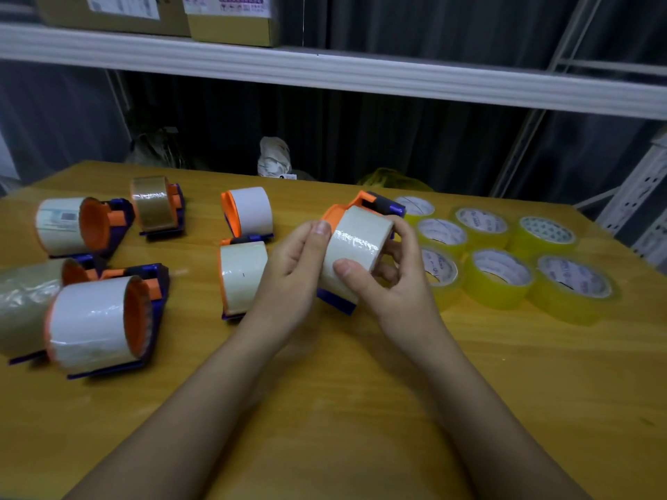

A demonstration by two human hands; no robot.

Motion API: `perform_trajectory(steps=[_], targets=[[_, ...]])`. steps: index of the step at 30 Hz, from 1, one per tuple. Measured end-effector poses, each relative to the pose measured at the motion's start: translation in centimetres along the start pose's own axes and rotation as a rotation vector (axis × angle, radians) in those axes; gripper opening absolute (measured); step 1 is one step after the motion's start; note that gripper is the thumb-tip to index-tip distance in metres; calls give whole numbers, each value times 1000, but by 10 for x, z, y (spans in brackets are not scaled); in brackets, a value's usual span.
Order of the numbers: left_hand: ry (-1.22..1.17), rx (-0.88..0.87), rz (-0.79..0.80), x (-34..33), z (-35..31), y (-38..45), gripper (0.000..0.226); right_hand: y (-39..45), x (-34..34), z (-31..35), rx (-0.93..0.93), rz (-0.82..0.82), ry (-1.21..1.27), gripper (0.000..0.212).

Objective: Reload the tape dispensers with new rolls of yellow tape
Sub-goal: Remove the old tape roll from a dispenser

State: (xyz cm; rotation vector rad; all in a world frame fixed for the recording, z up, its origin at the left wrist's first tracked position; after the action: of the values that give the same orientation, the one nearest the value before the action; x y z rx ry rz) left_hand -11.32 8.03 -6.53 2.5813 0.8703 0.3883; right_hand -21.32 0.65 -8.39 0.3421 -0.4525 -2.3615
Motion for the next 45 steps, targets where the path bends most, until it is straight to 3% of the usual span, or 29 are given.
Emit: perform_trajectory(steps=[2,6,8,12,17,22,26,30,34,37,39,41,45], targets=[[4,17,-21,1,3,3,29,1,2,1,42,-23,-78,67],[-19,196,-141,13,26,10,30,-2,1,3,113,25,-406,89],[26,180,-135,16,29,11,31,-3,0,2,116,54,-414,92],[155,-90,-94,13,7,9,30,-1,-3,0,-13,105,-136,89],[240,-220,-36,3,1,2,25,3,2,-17,-306,-61,315,60],[214,-64,-103,10,13,8,31,-1,2,-7,-110,-81,154,64],[117,83,-217,23,21,16,32,-4,2,2,122,-26,-240,80],[74,24,-156,18,23,9,34,-1,5,0,44,-16,-68,82],[59,65,-167,20,6,26,31,-1,7,11,162,-92,29,73],[-74,110,-361,44,6,28,20,3,24,16,190,-218,89,77],[-168,129,-407,54,11,22,22,8,29,9,123,-242,-10,83],[-95,123,-392,52,8,25,22,13,29,0,67,-235,-204,89],[-12,101,-399,50,5,29,24,36,14,-7,36,-78,-718,94]])
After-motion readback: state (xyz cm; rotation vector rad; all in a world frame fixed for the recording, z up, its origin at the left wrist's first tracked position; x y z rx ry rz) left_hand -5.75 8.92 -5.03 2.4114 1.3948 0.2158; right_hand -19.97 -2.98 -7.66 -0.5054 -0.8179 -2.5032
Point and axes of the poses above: each hand's wrist, its own y-axis towards the middle knuckle, its own x-axis out of the back of the hand, z = x × y, the point moved 6 cm from there along y, towards the middle knuckle, and after that the axes turned 10 degrees about y, right-handed, at the moved point
